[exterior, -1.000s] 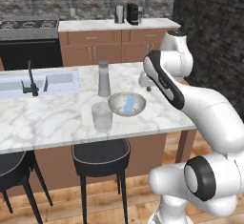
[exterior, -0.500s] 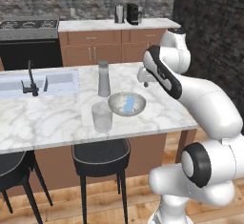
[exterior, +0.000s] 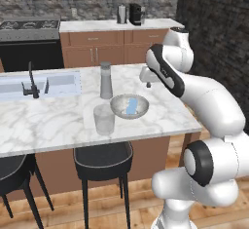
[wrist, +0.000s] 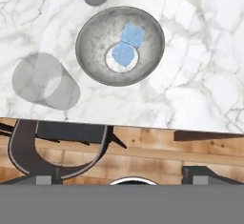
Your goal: There are two ice cubes in the ice bowl. Place both ice cubes in the glass cup.
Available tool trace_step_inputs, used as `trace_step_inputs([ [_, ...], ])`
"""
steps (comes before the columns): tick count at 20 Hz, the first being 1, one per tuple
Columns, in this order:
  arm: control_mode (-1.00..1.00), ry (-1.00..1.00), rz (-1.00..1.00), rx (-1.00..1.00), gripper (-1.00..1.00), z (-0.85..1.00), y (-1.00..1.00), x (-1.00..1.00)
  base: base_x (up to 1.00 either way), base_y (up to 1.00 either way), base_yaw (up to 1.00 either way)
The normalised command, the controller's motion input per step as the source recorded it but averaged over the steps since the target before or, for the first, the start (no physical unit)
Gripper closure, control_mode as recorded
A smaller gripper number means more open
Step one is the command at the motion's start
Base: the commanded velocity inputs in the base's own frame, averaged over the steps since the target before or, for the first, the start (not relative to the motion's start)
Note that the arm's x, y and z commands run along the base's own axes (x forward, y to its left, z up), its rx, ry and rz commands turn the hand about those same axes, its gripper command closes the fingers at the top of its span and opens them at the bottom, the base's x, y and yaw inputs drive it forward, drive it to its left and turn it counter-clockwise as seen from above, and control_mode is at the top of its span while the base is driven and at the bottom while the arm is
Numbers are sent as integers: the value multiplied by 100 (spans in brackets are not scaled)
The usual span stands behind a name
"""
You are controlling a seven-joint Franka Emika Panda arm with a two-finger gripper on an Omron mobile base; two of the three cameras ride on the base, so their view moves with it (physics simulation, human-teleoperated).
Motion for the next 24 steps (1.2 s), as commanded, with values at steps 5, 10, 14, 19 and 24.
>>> trace_step_inputs([
  [5, -100, 3, -10, 0, -100, -9, 41, 41, 0, 0, 0],
  [10, -100, 9, -22, 0, -100, -17, 65, 58, 0, 0, 0],
  [14, -100, 11, -28, 0, -100, -19, 38, 48, 0, 0, 0],
  [19, -100, 10, -26, 0, -100, -18, 11, 31, 0, 0, 0],
  [24, -100, 5, -10, 0, -100, -26, 0, 35, 0, 0, 0],
])
